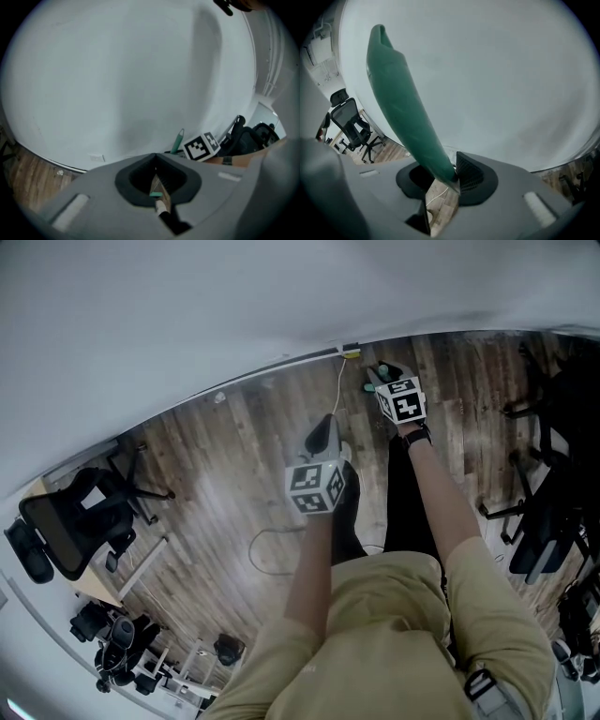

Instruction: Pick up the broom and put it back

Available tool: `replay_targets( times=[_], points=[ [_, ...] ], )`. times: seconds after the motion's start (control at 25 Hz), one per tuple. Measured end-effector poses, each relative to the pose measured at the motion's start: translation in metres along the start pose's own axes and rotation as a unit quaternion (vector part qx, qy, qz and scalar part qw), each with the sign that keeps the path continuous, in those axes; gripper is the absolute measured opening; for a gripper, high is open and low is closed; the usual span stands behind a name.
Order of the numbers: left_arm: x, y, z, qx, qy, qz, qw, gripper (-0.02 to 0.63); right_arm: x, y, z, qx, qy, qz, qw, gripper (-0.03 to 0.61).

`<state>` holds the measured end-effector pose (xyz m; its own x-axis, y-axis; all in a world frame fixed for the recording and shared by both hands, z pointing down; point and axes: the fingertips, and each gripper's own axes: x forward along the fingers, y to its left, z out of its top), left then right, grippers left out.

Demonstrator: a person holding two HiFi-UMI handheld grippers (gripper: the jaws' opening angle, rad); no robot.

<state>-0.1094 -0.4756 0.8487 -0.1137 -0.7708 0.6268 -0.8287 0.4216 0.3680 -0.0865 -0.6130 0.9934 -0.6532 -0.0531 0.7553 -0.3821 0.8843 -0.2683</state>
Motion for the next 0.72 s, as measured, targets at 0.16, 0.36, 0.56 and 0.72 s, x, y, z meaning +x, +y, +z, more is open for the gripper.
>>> replay_targets(
  times=[0.16, 0.36, 0.56, 0.72],
  points=[
    [0.002, 0.004, -0.008, -0.003, 0.007, -0.001, 1.0000, 0.002, 0.025, -0.002, 0.012, 0.032, -0.001, 0.016, 0.999, 0.138],
    [0.004, 0.008, -0.018, -0.003, 0.014, 0.002, 0.9999, 0.002, 0.051, -0.014, 0.033, 0.068, -0.002, 0.017, 0.998, 0.153],
    [0.006, 0.017, -0.030, -0.009, 0.025, 0.001, 0.9997, 0.002, 0.068, -0.026, 0.046, 0.097, 0.003, 0.004, 0.995, 0.185],
    [0.005, 0.021, -0.041, -0.024, 0.030, -0.001, 0.9993, 0.002, 0.074, -0.020, 0.041, 0.109, 0.010, 0.025, 0.994, 0.241]
  ],
)
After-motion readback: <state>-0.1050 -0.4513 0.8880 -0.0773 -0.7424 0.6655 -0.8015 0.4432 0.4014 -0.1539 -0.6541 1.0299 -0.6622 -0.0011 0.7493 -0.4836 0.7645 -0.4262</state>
